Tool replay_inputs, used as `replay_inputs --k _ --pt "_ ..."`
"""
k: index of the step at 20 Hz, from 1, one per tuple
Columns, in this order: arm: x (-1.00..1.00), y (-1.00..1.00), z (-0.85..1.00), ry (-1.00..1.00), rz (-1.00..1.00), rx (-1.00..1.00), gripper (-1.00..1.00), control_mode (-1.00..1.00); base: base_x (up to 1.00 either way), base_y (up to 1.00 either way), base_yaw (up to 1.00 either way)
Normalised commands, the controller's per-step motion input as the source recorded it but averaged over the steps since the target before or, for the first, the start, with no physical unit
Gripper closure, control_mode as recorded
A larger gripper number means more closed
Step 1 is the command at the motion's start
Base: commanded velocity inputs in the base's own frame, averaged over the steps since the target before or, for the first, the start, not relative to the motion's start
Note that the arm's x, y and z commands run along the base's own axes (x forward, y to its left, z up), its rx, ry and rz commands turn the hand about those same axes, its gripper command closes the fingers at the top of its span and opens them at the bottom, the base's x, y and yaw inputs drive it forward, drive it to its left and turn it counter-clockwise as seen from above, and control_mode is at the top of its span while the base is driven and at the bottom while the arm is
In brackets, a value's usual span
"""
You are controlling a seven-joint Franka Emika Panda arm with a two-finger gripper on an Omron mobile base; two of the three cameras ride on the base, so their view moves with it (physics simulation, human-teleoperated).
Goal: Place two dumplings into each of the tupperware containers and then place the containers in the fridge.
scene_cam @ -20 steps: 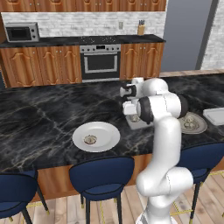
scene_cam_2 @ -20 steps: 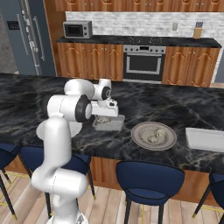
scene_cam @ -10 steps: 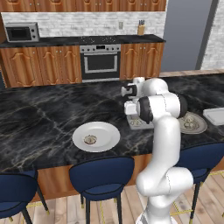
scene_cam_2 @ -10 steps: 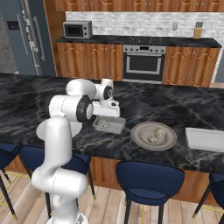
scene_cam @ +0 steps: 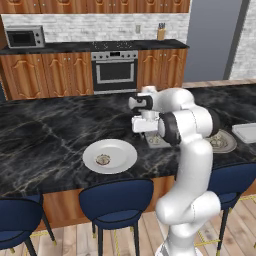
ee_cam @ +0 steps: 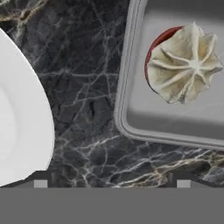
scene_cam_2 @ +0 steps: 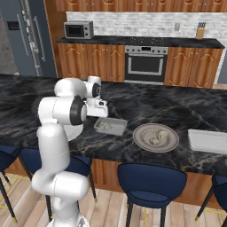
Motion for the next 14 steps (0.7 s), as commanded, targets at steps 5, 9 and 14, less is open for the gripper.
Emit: replay_inputs --k 5,9,14 --pt "-0.21 0.95 0.20 0.11 0.05 0.00 -1.00 -1.00 0.00 0.00 0.00" --pt "-0.34 0.75 0.00 0.12 0.07 0.00 -1.00 -1.00 0.00 0.00 0.00" --pt "-0.14 0.79 -0.05 0.10 0.05 0.00 -1.00 -1.00 0.00 0.00 0.00"
